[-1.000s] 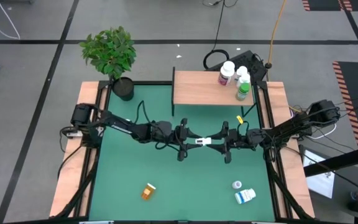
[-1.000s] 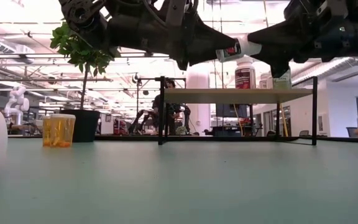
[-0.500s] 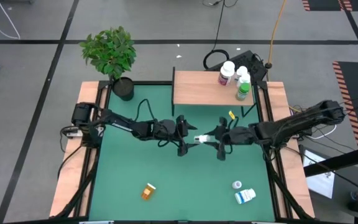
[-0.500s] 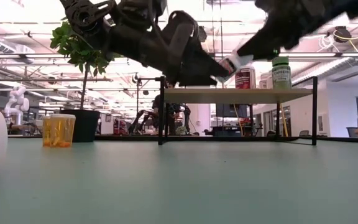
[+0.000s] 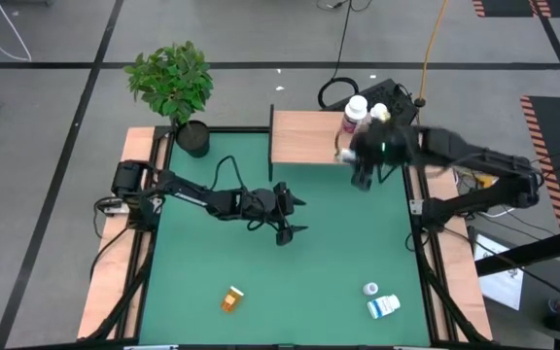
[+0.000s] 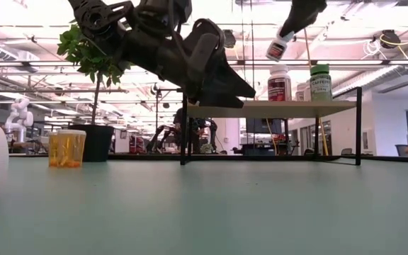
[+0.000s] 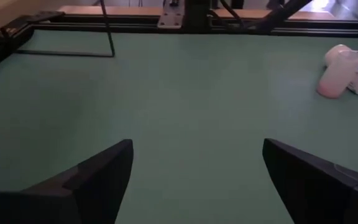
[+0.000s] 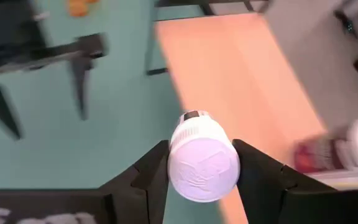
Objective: Pick and place medicine bottles onto shelf by color
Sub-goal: Put the black pill bottle on the shelf
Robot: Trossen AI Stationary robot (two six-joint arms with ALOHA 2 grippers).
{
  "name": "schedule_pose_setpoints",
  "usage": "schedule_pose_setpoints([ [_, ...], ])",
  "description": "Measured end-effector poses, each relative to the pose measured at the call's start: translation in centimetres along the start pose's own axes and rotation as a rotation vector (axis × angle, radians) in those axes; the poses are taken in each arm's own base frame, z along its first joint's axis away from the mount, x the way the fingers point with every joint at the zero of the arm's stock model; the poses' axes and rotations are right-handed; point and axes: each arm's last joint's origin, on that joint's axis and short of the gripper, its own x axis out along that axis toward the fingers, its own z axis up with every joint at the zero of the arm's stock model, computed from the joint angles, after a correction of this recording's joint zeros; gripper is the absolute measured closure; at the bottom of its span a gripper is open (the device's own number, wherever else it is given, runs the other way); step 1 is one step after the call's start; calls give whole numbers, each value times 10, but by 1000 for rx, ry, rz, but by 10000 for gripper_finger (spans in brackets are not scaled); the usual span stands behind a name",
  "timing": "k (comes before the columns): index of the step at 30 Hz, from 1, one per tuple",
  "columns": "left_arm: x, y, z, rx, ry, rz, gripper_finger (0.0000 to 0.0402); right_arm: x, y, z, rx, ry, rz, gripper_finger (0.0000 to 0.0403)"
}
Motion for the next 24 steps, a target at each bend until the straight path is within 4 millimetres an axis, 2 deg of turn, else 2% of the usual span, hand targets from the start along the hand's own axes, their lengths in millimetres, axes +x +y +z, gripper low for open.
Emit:
schedule_pose_setpoints([
  [4, 0, 0, 0, -1, -1, 0, 44, 4, -37, 4, 56, 56, -28, 256],
  [9, 0, 0, 0, -3, -4, 0, 44, 28, -66, -3, 76, 189, -68, 257],
  [19, 0, 0, 1, -5, -12, 1, 44, 75, -88, -11, 80, 358, 5, 256],
  [24, 0, 0, 1, 13, -7, 1, 44, 86, -93, -11, 87, 375, 1, 256],
])
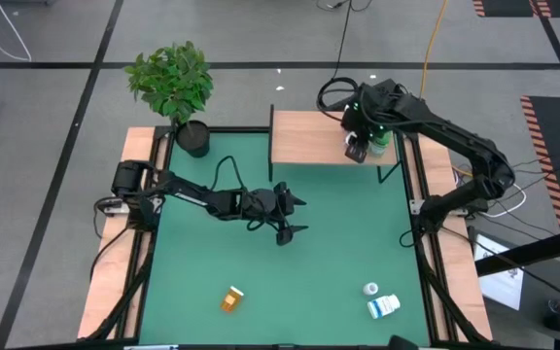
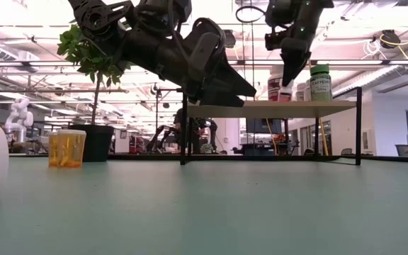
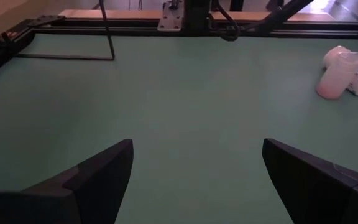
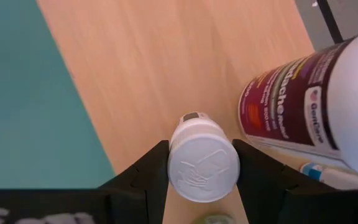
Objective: Pick and place medicine bottles onto shelf by color
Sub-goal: Put the black pill bottle on the shelf
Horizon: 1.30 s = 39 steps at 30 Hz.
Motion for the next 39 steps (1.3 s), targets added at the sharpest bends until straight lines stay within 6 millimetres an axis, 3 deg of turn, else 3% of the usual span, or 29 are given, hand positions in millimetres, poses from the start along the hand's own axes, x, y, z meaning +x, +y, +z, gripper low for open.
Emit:
schedule_pose_setpoints([
  [22, 0, 0, -1, 39, 9, 0, 44, 0, -7, -1, -22, -10, -44, 239],
  [33, 0, -2, -2, 58, 15, -5, 44, 0, -8, 3, -29, -43, -58, 191],
  [39, 0, -2, -2, 57, 17, -4, 44, -3, -9, 1, -29, -34, -116, 187],
])
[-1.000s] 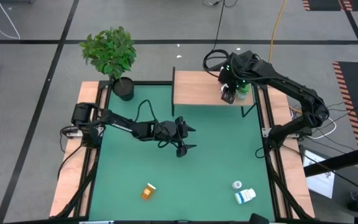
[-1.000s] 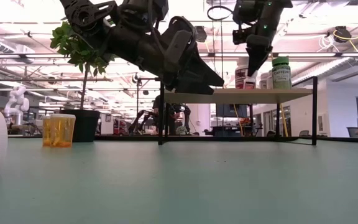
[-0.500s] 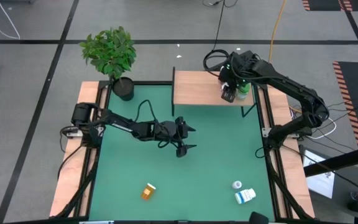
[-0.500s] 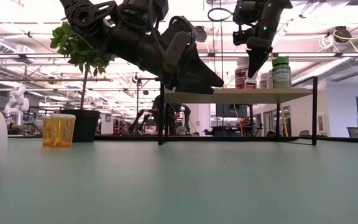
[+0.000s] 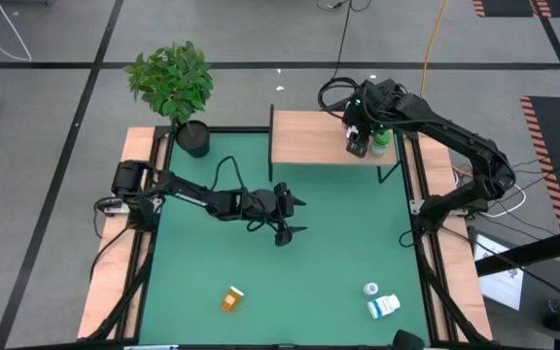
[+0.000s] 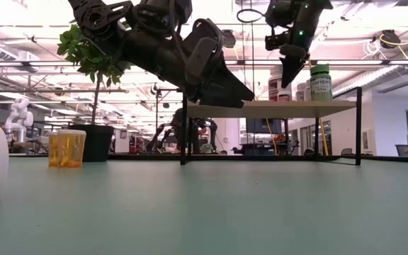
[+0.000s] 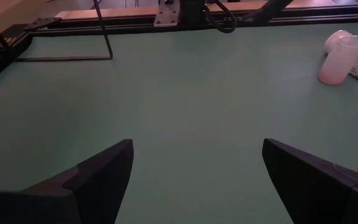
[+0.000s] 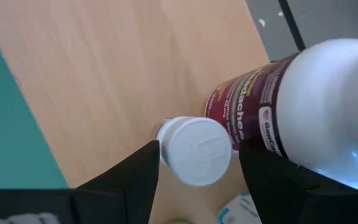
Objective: Pick and place medicine bottles onto shelf by color
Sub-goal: Put the black pill bottle on the shelf, then put the blue pill bottle on the shelf
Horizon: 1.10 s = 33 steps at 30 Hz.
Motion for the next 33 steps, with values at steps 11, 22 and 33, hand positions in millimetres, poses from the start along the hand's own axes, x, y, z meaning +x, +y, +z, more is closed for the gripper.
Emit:
schedule_pose_setpoints([
  [11, 0, -2, -2, -6, 18, -4, 44, -45, 15, -9, -19, -169, 47, 192],
  [22, -2, -26, 2, 84, -20, -60, 44, -88, 103, -12, -129, -287, 257, 193],
  [33, -4, -41, 0, 8, 5, -99, 44, -74, 235, -41, -292, -232, 296, 193],
])
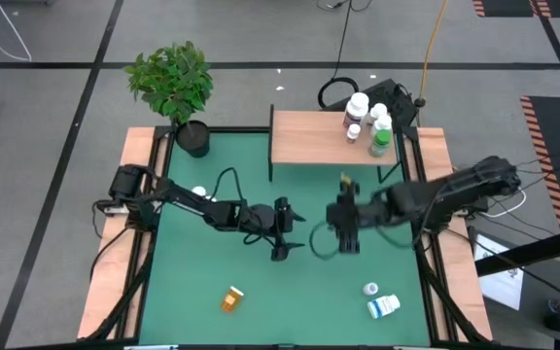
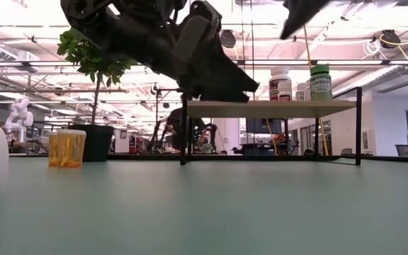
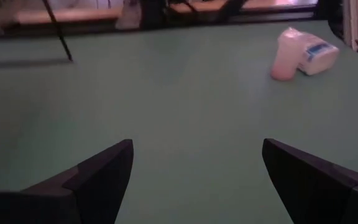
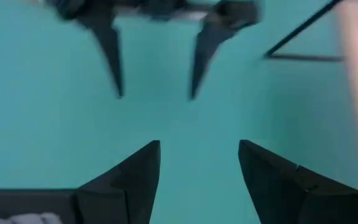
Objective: Pick and place medicine bottles onto shelf by color
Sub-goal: Put the blue pill bottle on the shelf
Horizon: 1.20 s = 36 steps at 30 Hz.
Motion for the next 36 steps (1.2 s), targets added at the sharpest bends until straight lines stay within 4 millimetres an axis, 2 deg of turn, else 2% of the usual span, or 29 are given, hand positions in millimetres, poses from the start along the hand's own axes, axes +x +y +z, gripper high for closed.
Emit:
schedule_pose_setpoints([
  [6, -6, -48, -6, -25, 46, -29, 44, 28, 50, -36, 57, -20, 92, 193],
  [10, -14, -82, 0, -12, -41, 13, 44, 27, 70, -49, 103, -16, 149, 193],
  [14, -20, -103, 7, -21, -140, -34, 44, 17, 91, -56, 130, -34, 220, 193],
  [18, -24, -115, 10, -45, -191, -53, 44, 5, 111, -67, 147, -32, 281, 193],
  [21, -19, -121, 6, -67, -242, -65, 44, -4, 125, -78, 162, -32, 308, 193],
  [27, 16, -135, -8, -65, -242, -70, 44, -25, 150, -106, 224, 46, 386, 193],
  [32, 37, -143, -6, -27, -192, -64, 44, -39, 159, -139, 287, 280, 395, 193],
  [36, 44, -145, -2, 4, -155, -56, 44, -43, 164, -157, 226, 302, 400, 193],
])
